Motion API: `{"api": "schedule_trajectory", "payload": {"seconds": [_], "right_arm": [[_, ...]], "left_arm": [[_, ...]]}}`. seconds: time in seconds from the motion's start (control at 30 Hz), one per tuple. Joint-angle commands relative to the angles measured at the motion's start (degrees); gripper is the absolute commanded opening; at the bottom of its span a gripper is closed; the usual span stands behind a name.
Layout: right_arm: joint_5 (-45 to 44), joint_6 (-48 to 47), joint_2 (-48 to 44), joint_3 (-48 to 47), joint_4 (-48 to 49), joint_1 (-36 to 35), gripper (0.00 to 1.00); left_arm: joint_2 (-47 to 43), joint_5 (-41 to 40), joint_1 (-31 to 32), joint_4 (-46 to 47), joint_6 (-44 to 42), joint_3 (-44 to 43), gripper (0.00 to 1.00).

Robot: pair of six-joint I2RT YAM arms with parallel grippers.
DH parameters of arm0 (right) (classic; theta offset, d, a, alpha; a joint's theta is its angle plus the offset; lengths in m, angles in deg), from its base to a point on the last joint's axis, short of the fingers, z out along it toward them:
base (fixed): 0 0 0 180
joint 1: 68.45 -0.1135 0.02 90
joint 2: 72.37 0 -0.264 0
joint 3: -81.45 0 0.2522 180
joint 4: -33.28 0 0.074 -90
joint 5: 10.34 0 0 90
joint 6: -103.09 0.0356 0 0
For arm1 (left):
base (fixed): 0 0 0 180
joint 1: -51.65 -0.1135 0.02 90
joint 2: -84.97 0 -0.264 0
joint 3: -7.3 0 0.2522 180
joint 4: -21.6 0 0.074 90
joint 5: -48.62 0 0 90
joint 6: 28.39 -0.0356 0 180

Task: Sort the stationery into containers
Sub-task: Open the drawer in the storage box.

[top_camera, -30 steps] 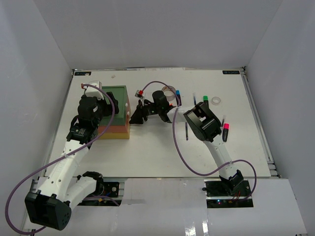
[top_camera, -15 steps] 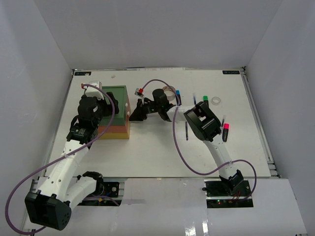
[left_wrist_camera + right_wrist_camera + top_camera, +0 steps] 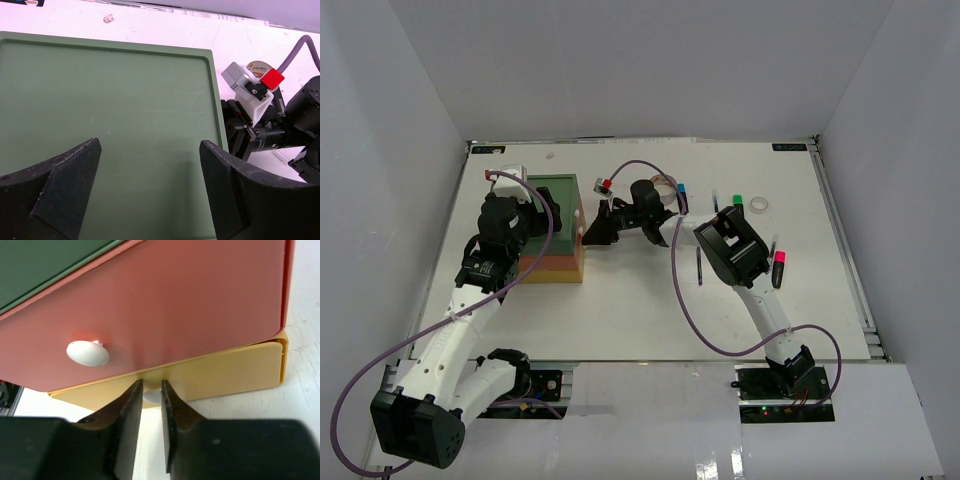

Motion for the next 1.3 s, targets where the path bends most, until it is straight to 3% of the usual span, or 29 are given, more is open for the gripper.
{"api": "schedule_trajectory", "payload": {"seconds": [0.0,0.1,1.27], "right_arm": [[1.9,-1.2,-0.5,0.5,0.4,-0.7,0.29],[3.0,-1.2,0.2,-0.5,-0.6,-0.7,0.35],[3.6,-1.3,2.4,-1.9,-2.2,-1.1,0.40]], "left_arm": [[-0.1,0.9,0.1,-0.7,-0.1,0.9,0.90],[-0.1,0.9,0.1,-0.7,-0.1,1.0,0.90],[0.2,1.2,0.1,-0.8,-0.1,0.9,0.90]]}}
